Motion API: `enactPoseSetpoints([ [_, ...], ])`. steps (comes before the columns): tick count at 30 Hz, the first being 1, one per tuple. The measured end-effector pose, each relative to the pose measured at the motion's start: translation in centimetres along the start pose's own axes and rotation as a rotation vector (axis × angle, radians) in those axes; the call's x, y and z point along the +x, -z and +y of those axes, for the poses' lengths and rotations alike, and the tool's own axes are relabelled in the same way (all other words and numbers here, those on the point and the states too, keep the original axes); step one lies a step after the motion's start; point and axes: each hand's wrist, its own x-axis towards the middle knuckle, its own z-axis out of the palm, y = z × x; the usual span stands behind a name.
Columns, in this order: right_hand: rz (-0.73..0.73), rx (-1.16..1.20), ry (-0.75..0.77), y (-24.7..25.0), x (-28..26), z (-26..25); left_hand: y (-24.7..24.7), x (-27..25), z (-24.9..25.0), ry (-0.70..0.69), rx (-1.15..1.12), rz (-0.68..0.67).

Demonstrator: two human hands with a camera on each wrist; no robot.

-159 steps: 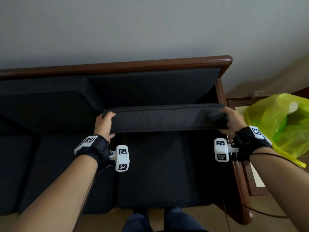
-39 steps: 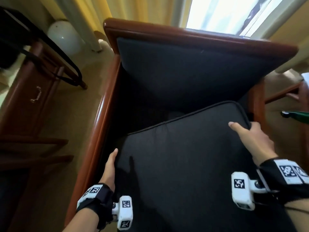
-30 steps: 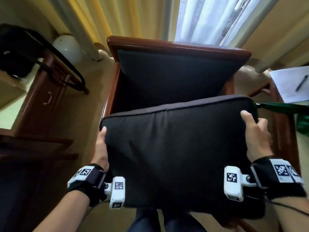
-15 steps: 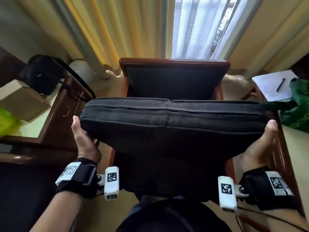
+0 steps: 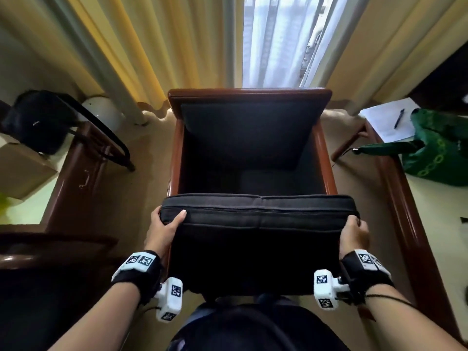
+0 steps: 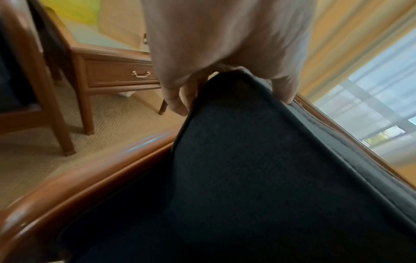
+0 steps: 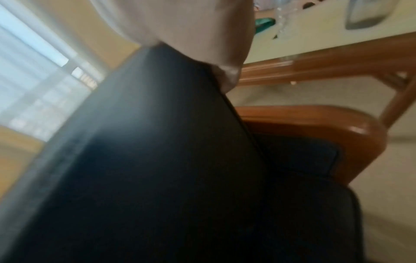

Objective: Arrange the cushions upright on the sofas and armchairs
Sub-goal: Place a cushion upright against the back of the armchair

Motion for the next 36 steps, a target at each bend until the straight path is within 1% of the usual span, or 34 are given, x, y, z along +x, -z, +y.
enactPoseSetpoints([
  [2,0.084,-0.071,0.019,-0.5,-1.1,-1.2,0.3,0.1,-0.3,-0.024,-0.003,-0.025],
  [4,0.106,-0.211,0.121,-1.5,-1.9,-1.5,0.4,0.1,-0.5,-0.037,-0.004,-0.024],
  [6,0.081,-0.405,0.262,-2.9,-3.4,-1.9,0.3,0.2,-0.8,-0.048,-0.007,-0.02],
  [8,0.007,-0.569,0.399,-4.7,-5.4,-2.1,0.2,0.0,-1.0,-0.062,-0.023,-0.012],
  [10,-0.119,-0.666,0.581,-7.1,-7.8,-2.3,0.0,0.0,-1.3,-0.063,-0.061,-0.013],
  [12,-0.298,-0.756,0.765,-9.9,-10.4,-2.2,0.1,0.0,-1.3,-0.068,-0.059,-0.021],
  [14,-0.525,-0.943,0.921,-12.4,-13.2,-2.0,0.2,0.3,-1.7,-0.087,-0.069,-0.027],
  [16,-0.709,-1.163,1.074,-14.8,-15.6,-1.8,0.5,0.6,-1.9,-0.096,-0.071,-0.048],
  [18,-0.797,-1.291,1.183,-16.8,-17.9,-1.5,0.9,0.8,-2.0,-0.101,-0.05,-0.075],
  [19,-0.794,-1.33,1.22,-17.6,-18.8,-1.2,1.0,0.8,-2.0,-0.106,-0.038,-0.093],
  [20,-0.76,-1.364,1.251,-18.3,-19.6,-0.8,1.2,1.0,-2.2,-0.116,-0.024,-0.104],
  [24,-0.55,-1.442,1.323,-19.3,-21.1,0.5,2.4,1.0,-3.4,-0.159,-0.024,-0.175],
  [27,-0.483,-1.329,1.374,-19.6,-21.0,1.1,3.4,0.9,-4.2,-0.17,-0.035,-0.225],
  [29,-0.481,-1.23,1.384,-19.6,-20.9,1.3,4.1,0.9,-4.6,-0.176,-0.048,-0.265],
  [32,-0.533,-1.194,1.407,-19.4,-20.7,1.7,5.5,0.9,-4.9,-0.177,-0.045,-0.356],
  [36,-0.558,-1.13,1.488,-17.6,-20.5,2.0,7.1,0.6,-5.0,-0.227,0.044,-0.431],
])
